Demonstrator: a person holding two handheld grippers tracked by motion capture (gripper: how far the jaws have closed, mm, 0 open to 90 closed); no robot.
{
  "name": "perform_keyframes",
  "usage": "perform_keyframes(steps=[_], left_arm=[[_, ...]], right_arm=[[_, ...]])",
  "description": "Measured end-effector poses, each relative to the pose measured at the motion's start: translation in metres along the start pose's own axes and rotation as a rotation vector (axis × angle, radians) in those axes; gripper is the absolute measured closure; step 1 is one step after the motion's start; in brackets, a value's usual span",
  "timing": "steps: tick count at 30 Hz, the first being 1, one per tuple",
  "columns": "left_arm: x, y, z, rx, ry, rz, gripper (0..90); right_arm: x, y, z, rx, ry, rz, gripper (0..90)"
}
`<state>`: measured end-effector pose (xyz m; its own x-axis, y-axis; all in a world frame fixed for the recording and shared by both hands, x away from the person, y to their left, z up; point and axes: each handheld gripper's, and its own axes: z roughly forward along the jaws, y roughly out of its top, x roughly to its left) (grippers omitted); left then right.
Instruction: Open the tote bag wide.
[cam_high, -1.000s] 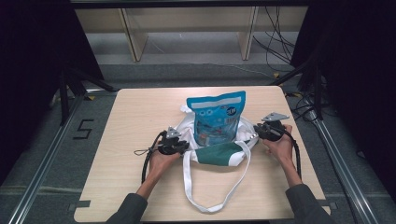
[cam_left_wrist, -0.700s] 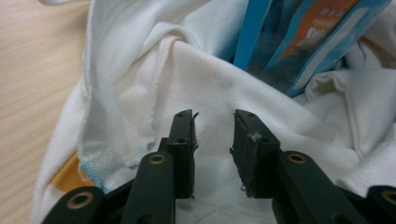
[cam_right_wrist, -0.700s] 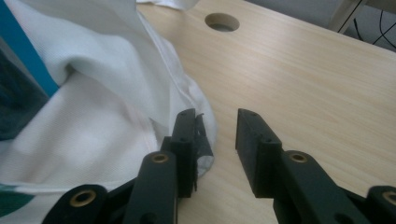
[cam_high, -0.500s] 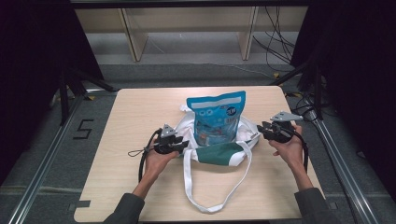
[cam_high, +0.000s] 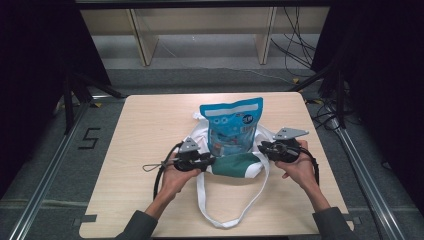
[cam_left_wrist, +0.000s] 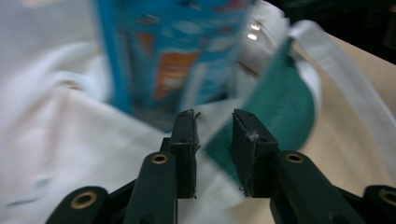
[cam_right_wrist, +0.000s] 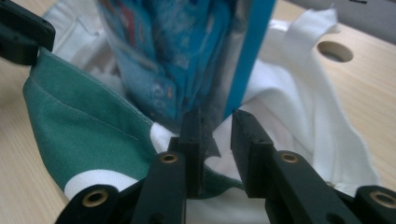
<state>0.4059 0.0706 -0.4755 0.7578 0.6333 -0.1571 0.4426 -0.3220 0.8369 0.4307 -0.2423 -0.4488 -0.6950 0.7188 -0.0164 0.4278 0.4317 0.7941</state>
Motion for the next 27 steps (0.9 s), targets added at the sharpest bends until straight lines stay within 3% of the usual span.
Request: perform_keyframes(steps=[1,2,5,6,7,8,10,12,13,15,16,18,19,21,22,23,24,27], left_arm=[[-0.003,-0.001,0.003,0.025,0.02,0.044,67.4],[-0.005,-0.003,0.005,0.02,0.024,0.046,67.7],[-0.007,-0.009,0.008,0.029,0.007,0.03,69.8],[-0.009,-0.013,0.01,0.049,0.012,0.051,70.1],[-0.01,-0.014,0.011,0.061,0.007,0.065,70.5],[-0.01,-0.014,0.011,0.061,0.007,0.065,70.7],[-0.014,-0.014,0.012,0.077,0.019,0.112,70.7],[-0.017,-0.017,0.017,0.092,0.029,0.123,72.6],[-0.018,-0.023,0.025,0.12,0.083,0.18,73.2],[-0.019,-0.025,0.027,0.125,0.075,0.18,73.9],[-0.019,-0.025,0.028,0.115,0.064,0.156,74.3],[-0.017,-0.025,0.028,0.116,0.061,0.155,74.7],[-0.018,-0.025,0.028,0.117,0.072,0.157,74.7],[-0.019,-0.025,0.029,0.108,0.068,0.156,74.8],[-0.018,-0.025,0.029,0.11,0.071,0.173,75.1],[-0.019,-0.025,0.029,0.109,0.076,0.142,75.7],[-0.017,-0.025,0.029,0.122,0.086,0.16,76.9],[-0.014,-0.023,0.033,0.114,0.088,0.158,77.1]], right_arm=[[0.001,-0.001,0.001,0.013,0.012,-0.009,78.8],[-0.001,-0.001,0.002,0.016,0.029,-0.04,80.8],[0.005,-0.005,-0.001,0.084,0.08,-0.048,83.2],[0.007,-0.009,0.0,0.085,0.09,-0.046,84.0],[0.008,-0.012,-0.001,0.122,0.101,-0.06,84.9],[0.008,-0.012,-0.001,0.122,0.101,-0.06,84.9],[0.014,-0.022,0.002,0.144,0.11,-0.051,86.5],[0.016,-0.029,0.004,0.171,0.1,-0.068,87.5],[0.021,-0.036,0.011,0.161,0.08,-0.065,88.1],[0.024,-0.036,0.014,0.192,0.066,-0.083,89.3],[0.026,-0.036,0.016,0.181,0.053,-0.085,89.3],[0.026,-0.036,0.017,0.184,0.03,-0.094,89.3],[0.025,-0.036,0.017,0.18,0.052,-0.089,89.2],[0.024,-0.038,0.018,0.161,0.051,-0.061,89.2],[0.022,-0.038,0.017,0.167,0.054,-0.067,89.3],[0.023,-0.038,0.018,0.169,0.055,-0.06,89.3],[0.022,-0.038,0.018,0.165,0.048,-0.066,89.4],[0.02,-0.035,0.02,0.181,0.043,-0.055,89.4]])
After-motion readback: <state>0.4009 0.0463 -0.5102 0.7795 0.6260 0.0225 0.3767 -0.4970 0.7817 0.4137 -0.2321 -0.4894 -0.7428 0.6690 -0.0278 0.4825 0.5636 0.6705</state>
